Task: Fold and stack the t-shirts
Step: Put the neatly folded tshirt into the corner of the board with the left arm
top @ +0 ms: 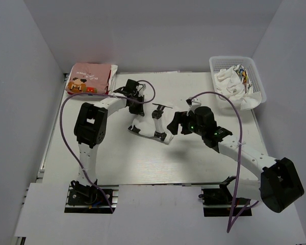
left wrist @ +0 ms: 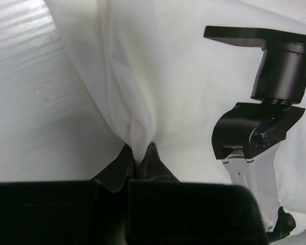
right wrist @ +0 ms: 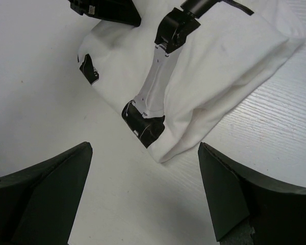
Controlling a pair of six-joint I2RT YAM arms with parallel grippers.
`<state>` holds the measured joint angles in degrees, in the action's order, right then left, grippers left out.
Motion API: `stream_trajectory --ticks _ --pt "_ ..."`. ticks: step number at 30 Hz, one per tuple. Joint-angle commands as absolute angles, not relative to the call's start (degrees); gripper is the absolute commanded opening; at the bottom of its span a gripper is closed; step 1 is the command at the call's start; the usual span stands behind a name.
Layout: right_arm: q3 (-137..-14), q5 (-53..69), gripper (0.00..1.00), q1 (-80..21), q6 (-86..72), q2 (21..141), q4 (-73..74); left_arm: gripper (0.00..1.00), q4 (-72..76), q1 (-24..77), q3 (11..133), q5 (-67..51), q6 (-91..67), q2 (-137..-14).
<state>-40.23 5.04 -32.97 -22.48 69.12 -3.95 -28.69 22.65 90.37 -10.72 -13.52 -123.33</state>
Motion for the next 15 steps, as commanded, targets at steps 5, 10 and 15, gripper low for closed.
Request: stream_trajectory --ticks 5,10,15 --pt "-38.41 1.67 0.9 -32.69 -20.48 65.83 -5.09 0.0 -32.34 21.97 93.6 -5.31 -9.15 -122.79" --pt "-39.11 -3.42 0.9 -32.78 -19.6 66.88 -4.48 0.0 -36.81 22.59 101.14 0.41 -1.5 -119.01" --pt "-40.16 -5.88 0.9 -32.7 -18.28 68.37 -4.31 0.0 -36.74 22.06 102.57 11.05 5.44 -116.72"
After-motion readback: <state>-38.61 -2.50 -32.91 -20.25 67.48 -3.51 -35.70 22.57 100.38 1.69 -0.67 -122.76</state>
